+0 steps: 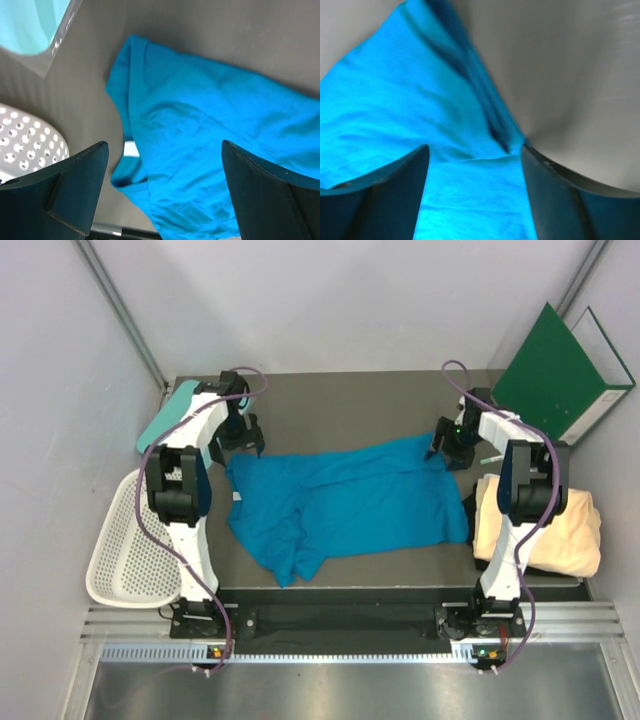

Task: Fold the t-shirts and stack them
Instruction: Fold the flattened tshirt in 1/3 of the way

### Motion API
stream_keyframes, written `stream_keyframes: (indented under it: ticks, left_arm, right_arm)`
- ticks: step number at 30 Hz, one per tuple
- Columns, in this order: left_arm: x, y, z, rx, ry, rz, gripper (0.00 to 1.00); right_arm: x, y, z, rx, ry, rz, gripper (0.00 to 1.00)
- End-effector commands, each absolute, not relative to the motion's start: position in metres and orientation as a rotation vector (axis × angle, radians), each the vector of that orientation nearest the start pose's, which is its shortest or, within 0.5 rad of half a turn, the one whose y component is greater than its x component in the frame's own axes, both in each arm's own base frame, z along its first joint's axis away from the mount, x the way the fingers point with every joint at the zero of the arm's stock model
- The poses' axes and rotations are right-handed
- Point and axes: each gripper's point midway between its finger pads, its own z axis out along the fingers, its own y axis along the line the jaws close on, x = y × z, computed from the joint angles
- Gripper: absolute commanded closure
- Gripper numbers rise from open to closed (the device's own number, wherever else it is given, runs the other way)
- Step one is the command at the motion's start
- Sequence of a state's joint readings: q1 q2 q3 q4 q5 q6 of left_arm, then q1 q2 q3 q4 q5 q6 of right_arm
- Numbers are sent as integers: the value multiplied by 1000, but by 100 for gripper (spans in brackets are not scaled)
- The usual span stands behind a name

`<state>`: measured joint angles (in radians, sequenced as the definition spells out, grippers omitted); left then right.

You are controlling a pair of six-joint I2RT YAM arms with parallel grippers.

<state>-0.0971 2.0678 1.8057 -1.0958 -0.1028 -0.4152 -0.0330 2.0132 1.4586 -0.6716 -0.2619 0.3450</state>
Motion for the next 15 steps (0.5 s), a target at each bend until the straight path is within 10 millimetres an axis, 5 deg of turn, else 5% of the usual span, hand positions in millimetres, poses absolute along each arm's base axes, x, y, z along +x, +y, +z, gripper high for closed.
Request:
stream_keyframes:
  ticks: [1, 7, 15]
  left_arm:
    - [436, -32, 86, -436, 2807, 102, 1]
    - [437, -22, 62, -473, 2854, 187, 1]
    - [438, -12, 34, -481, 2917, 294, 8]
  right_arm:
    - [432, 21, 59, 484, 2691, 298, 20]
    - [458, 26, 62, 492, 2652, 330, 16]
    - [476, 44, 34, 440, 2702, 357, 23]
